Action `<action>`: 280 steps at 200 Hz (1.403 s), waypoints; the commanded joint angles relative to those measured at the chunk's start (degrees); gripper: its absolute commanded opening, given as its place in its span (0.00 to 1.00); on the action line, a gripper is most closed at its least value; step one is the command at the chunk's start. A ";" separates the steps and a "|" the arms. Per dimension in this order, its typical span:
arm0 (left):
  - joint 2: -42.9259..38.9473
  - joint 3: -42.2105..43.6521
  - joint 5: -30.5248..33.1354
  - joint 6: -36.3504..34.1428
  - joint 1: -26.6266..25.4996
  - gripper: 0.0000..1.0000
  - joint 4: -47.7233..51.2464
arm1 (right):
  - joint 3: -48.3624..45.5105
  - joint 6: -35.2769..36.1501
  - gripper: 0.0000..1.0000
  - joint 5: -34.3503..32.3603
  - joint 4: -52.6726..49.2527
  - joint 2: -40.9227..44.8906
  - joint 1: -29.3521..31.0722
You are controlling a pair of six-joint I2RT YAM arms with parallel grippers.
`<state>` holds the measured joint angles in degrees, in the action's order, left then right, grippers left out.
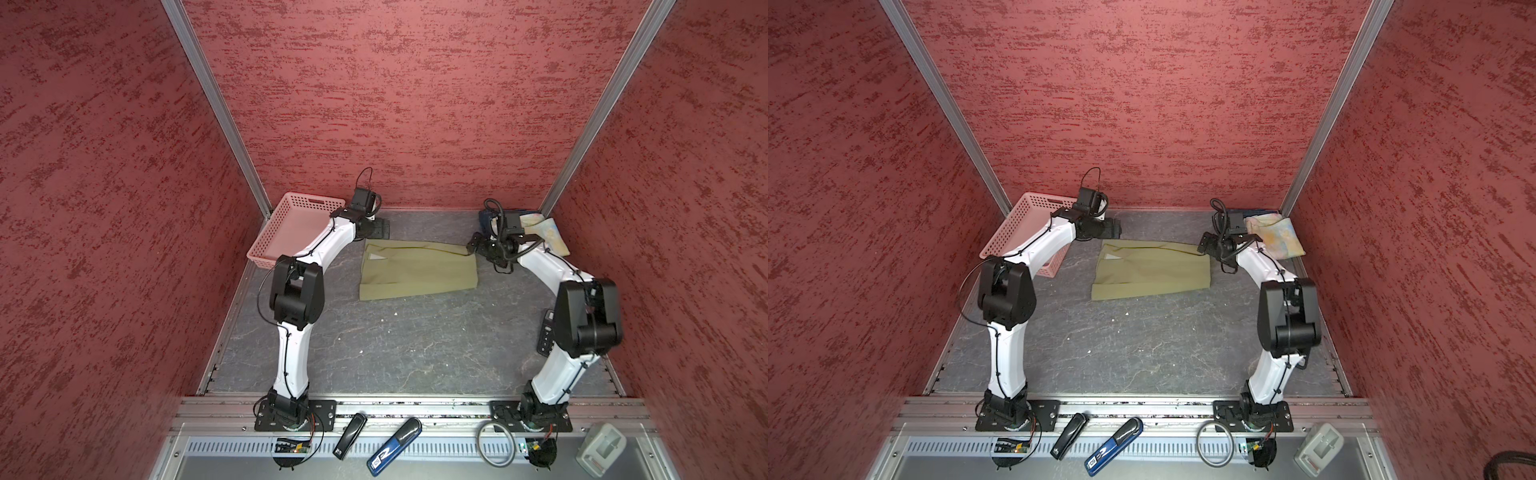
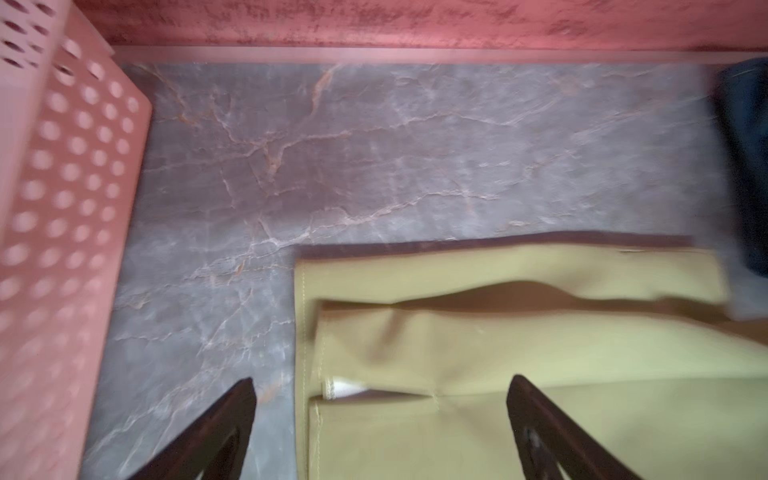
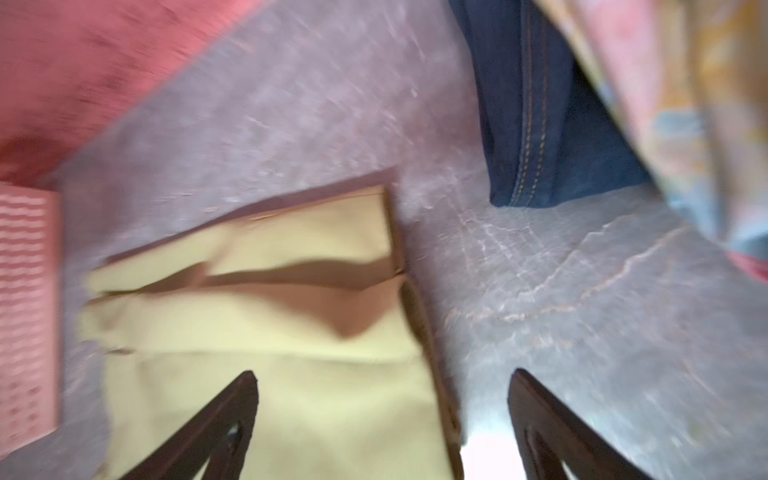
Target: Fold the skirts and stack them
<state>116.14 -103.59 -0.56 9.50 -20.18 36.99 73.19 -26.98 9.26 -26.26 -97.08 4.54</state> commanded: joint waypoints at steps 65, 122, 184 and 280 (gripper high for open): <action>-8.66 25.32 -0.16 -0.84 -12.02 0.99 -9.79 | -22.15 -8.03 0.99 10.87 11.78 9.77 0.00; 0.51 17.34 3.91 -2.67 -14.78 0.98 -9.31 | -35.88 -28.38 0.99 18.87 41.18 8.25 -0.72; 8.05 11.74 8.48 -4.31 -14.00 0.96 -6.83 | -44.52 -44.10 0.95 12.14 65.05 5.41 -0.47; 13.00 6.50 7.86 -3.73 -13.40 0.92 -3.24 | -46.32 -58.05 0.90 3.88 72.65 -2.43 3.94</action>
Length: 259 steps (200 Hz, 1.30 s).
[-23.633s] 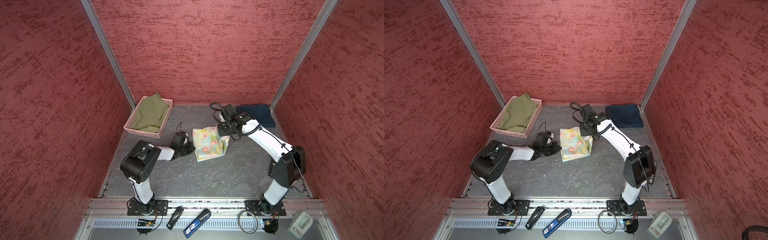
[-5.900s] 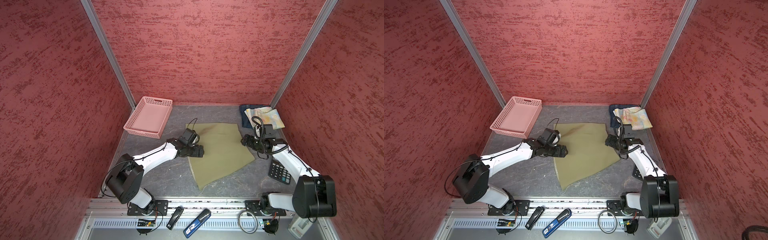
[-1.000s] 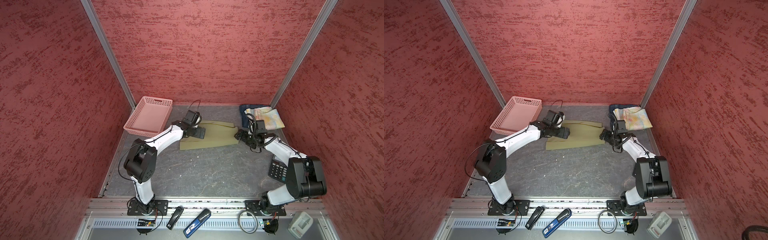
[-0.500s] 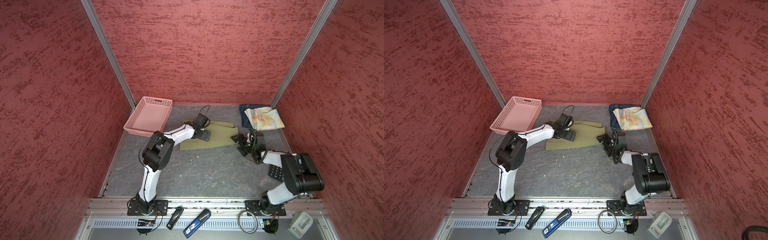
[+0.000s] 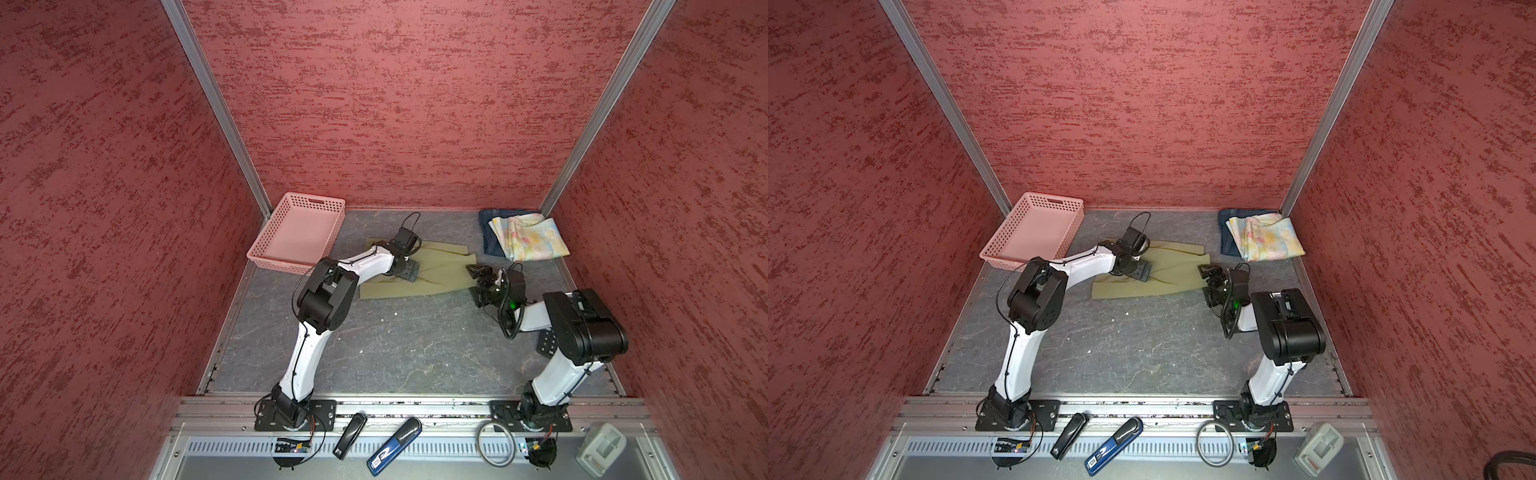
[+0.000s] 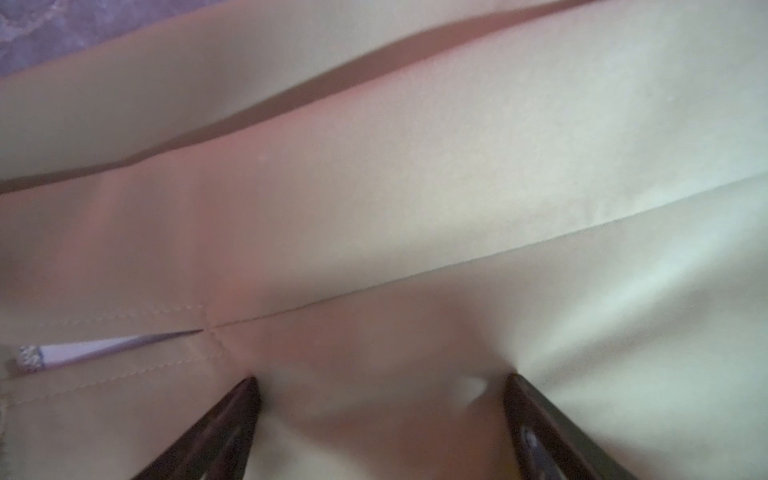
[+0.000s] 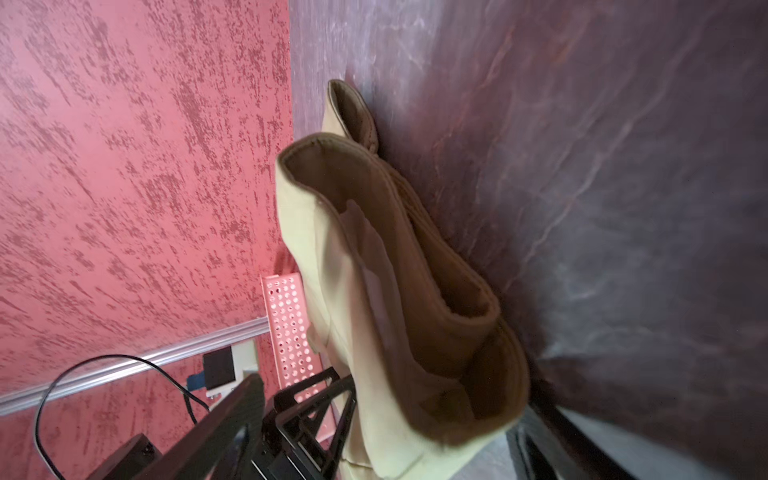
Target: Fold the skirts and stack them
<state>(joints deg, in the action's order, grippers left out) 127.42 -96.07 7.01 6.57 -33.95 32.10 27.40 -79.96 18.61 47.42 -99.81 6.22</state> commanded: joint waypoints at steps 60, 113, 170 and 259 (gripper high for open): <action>2.31 -1.34 -1.44 -0.65 0.60 0.87 2.41 | 2.17 1.22 0.42 -10.28 12.50 -6.55 2.88; 3.52 -1.48 -3.38 0.73 1.19 0.78 2.68 | 6.71 17.54 0.00 -12.39 8.12 1.13 3.04; 4.20 -0.79 -4.89 2.95 1.17 0.77 0.75 | 25.33 47.24 0.00 -9.99 -28.50 9.87 12.54; -3.13 7.42 -11.14 7.17 5.74 0.77 -4.60 | 33.60 58.22 0.00 -16.63 -53.31 10.51 17.91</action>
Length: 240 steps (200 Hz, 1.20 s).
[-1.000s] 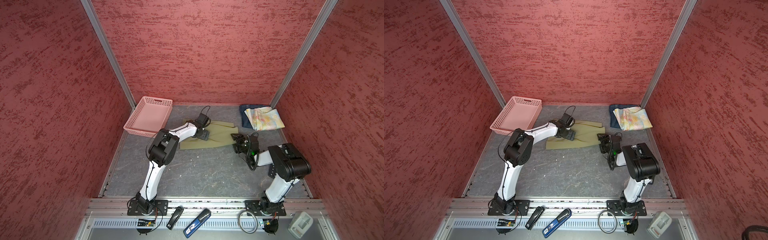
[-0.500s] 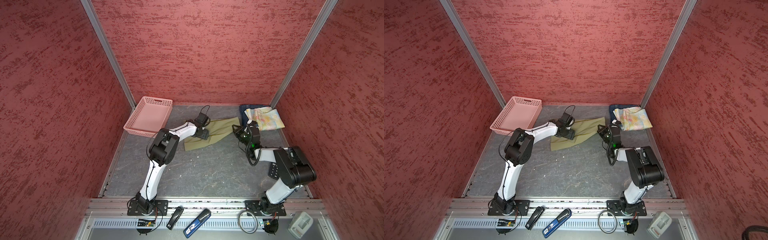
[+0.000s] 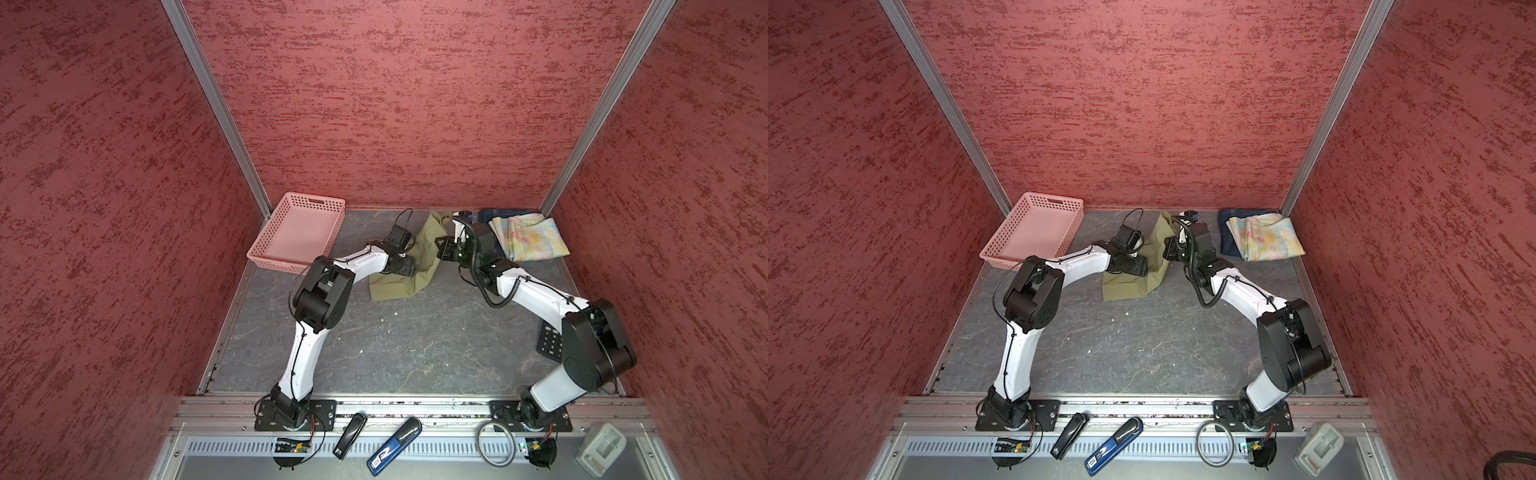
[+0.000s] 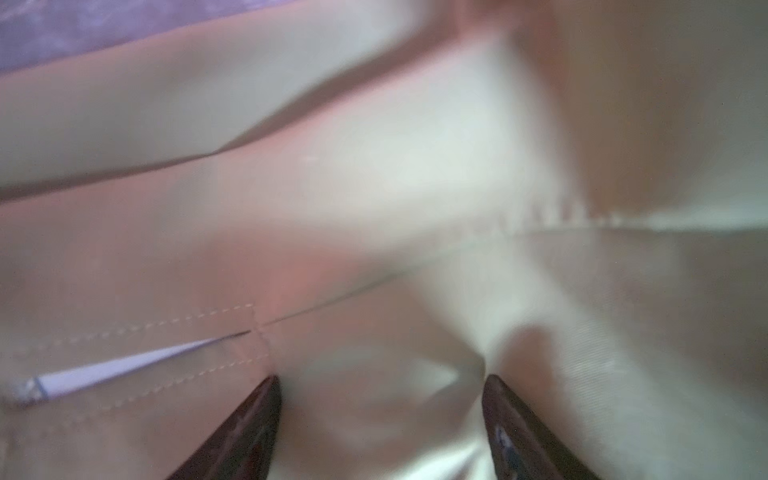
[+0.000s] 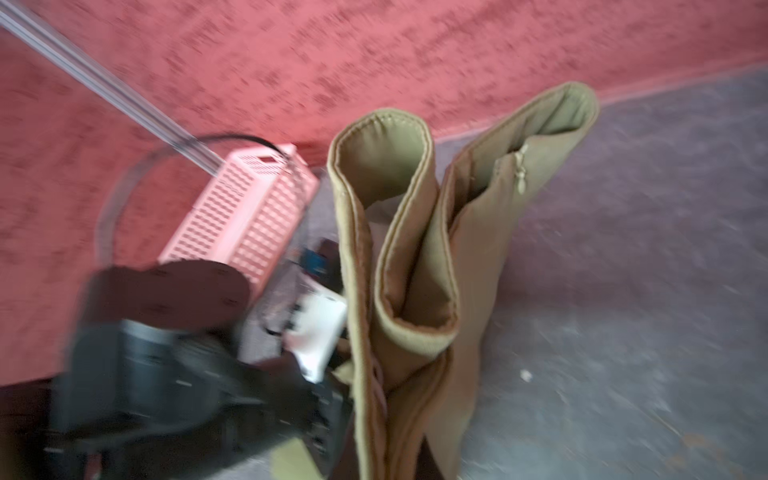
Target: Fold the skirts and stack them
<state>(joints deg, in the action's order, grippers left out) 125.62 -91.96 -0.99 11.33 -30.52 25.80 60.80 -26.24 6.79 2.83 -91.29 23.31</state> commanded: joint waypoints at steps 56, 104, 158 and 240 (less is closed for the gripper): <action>-7.65 8.98 -7.49 6.65 4.74 0.80 -1.97 | 4.46 6.82 0.00 -10.08 -15.00 0.23 1.60; -13.57 12.88 -11.42 12.66 6.35 0.85 -5.36 | -6.38 -1.60 0.00 -5.38 -7.96 5.16 1.69; -19.25 14.91 -9.51 16.86 4.15 0.87 -7.41 | -29.09 -24.33 0.00 -5.73 11.86 14.06 1.66; -22.23 26.79 -8.38 37.00 -10.88 0.80 -18.17 | -37.96 -37.44 0.00 -12.20 17.36 18.04 1.72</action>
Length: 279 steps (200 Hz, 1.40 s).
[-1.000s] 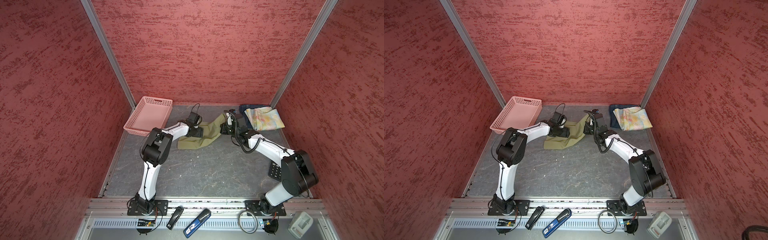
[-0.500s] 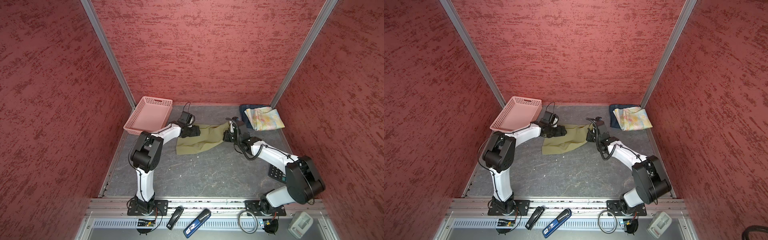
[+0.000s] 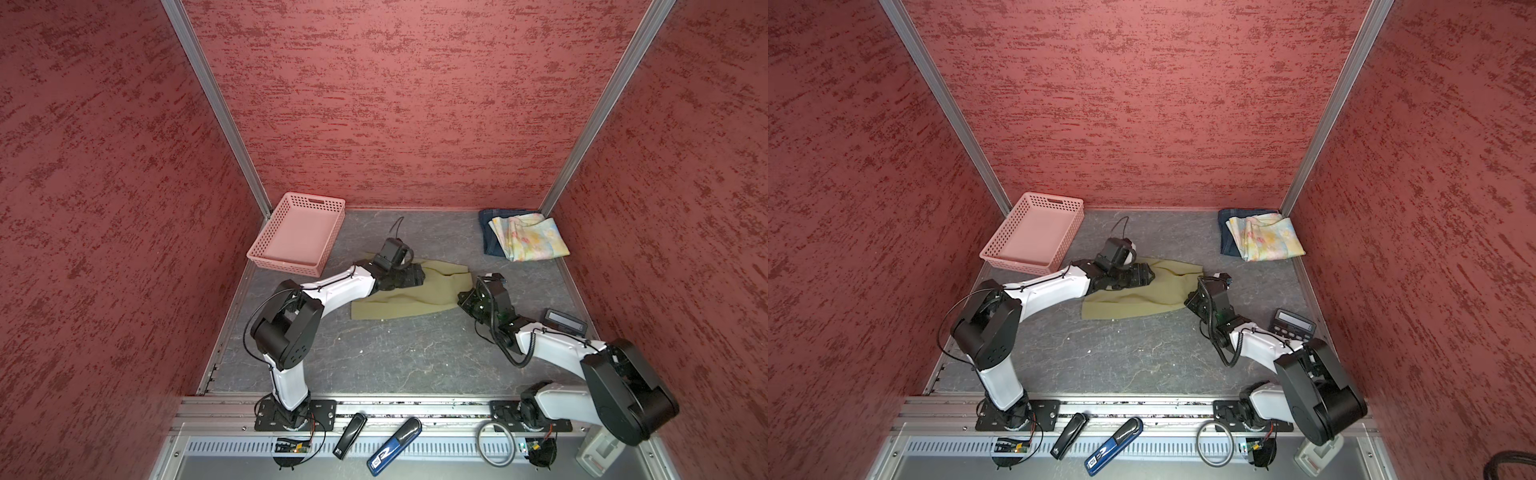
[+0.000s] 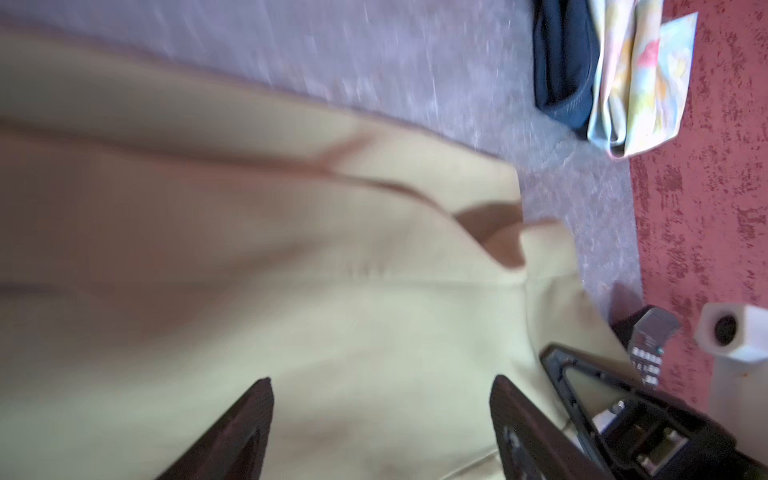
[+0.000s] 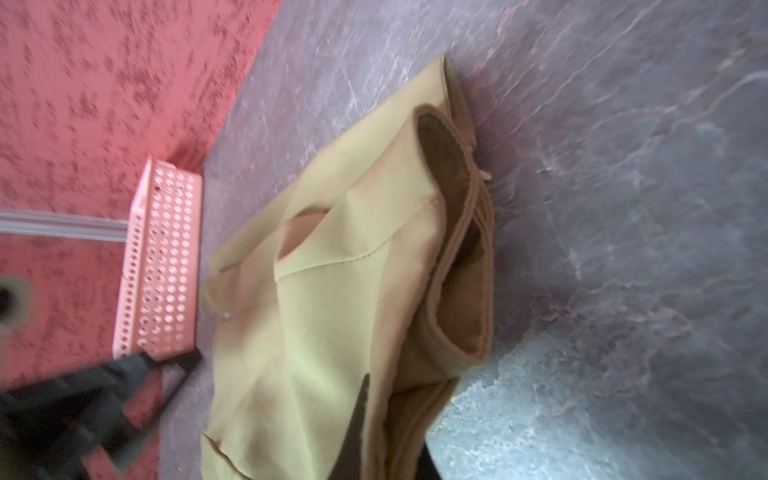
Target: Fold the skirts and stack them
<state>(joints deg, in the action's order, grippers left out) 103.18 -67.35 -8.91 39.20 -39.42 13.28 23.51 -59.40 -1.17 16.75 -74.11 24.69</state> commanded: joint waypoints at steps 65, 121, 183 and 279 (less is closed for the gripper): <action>7.42 6.17 -1.20 14.01 -3.93 0.73 -9.79 | 0.52 -1.01 0.00 -6.59 1.77 1.31 0.78; 9.85 10.64 -1.40 15.69 -4.44 0.70 -16.52 | 15.34 11.85 0.00 -12.52 -8.66 -0.44 9.43; 8.07 16.67 -5.06 16.53 -2.08 0.70 -24.32 | 24.92 15.71 0.00 -9.33 -13.45 -8.18 14.47; -10.06 28.91 -18.37 12.88 10.78 0.75 -39.57 | 33.71 27.29 0.00 -11.02 -24.07 -8.80 10.78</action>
<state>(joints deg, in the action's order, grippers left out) 99.42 -40.62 -23.62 54.00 -31.20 -24.88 55.59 -35.94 -11.40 -5.23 -83.26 37.34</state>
